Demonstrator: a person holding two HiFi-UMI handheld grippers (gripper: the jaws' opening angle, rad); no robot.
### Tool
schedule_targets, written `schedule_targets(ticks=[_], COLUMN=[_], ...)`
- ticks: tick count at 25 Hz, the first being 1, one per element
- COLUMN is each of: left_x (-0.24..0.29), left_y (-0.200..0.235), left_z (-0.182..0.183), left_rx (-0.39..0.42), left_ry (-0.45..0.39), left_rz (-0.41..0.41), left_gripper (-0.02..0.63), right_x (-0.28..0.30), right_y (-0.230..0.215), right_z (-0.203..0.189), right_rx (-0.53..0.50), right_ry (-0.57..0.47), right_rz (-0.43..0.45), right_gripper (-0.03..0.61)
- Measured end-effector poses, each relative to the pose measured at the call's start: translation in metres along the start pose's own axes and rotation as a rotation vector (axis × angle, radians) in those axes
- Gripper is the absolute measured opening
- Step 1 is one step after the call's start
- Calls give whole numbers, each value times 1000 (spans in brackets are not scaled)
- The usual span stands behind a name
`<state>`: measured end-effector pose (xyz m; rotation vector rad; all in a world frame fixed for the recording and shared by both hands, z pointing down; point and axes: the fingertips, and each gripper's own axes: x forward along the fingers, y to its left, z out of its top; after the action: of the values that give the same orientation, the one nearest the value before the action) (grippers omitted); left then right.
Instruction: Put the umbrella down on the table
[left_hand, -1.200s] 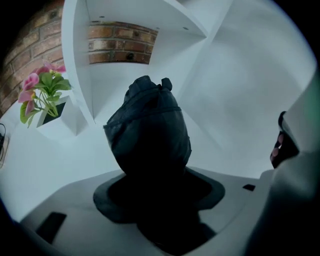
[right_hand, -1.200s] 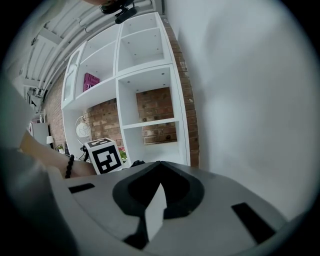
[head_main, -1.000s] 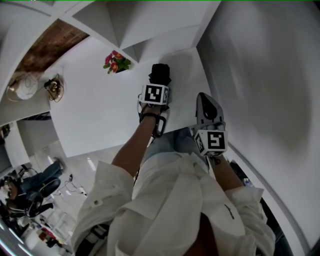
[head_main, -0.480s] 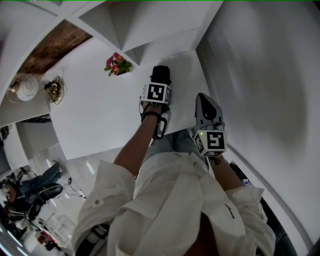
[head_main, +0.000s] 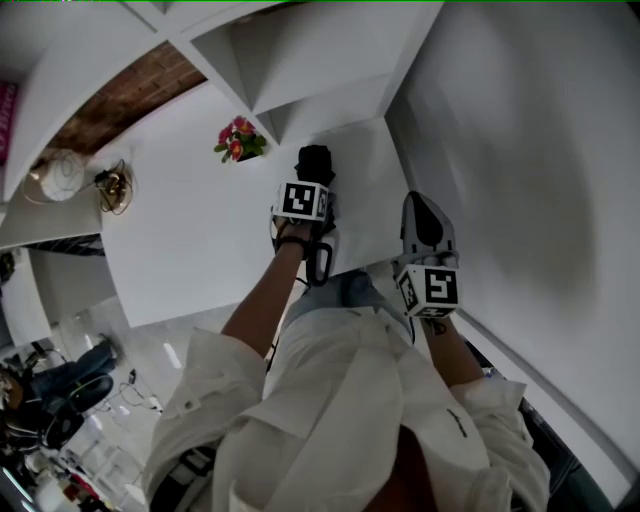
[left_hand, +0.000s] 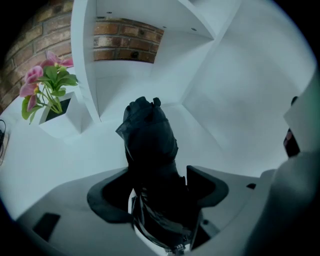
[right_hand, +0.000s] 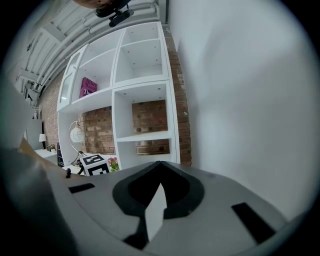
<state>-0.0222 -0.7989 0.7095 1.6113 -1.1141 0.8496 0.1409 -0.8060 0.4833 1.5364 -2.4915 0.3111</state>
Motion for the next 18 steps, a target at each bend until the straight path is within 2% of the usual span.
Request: schedule_targets(ticks=[4,9,11,14,18], left_x=[-33,-107,-151,-222,-307], left_y=[3,1,-3,-7,-6], left_z=[12,38,51,68,76], left_rx=[53,164,234,323,322], left_ry=[-89,-293,-424,-655,-909], left_rz=[40,75,112,201,283], left_gripper=[344,340,322,227,150], right_x=[-14,-35,-46,-62,-83], right_y=[-8,-18,-26,-39,-52], right_z=[18,53,71,98,138], right_rx=[-11,-12,4,5,-20], right_ry=[-35,-111,-153,-217,-307], right_rz=[-21,-50,-73,-86,-107], right_gripper=[18,18,18,18,18])
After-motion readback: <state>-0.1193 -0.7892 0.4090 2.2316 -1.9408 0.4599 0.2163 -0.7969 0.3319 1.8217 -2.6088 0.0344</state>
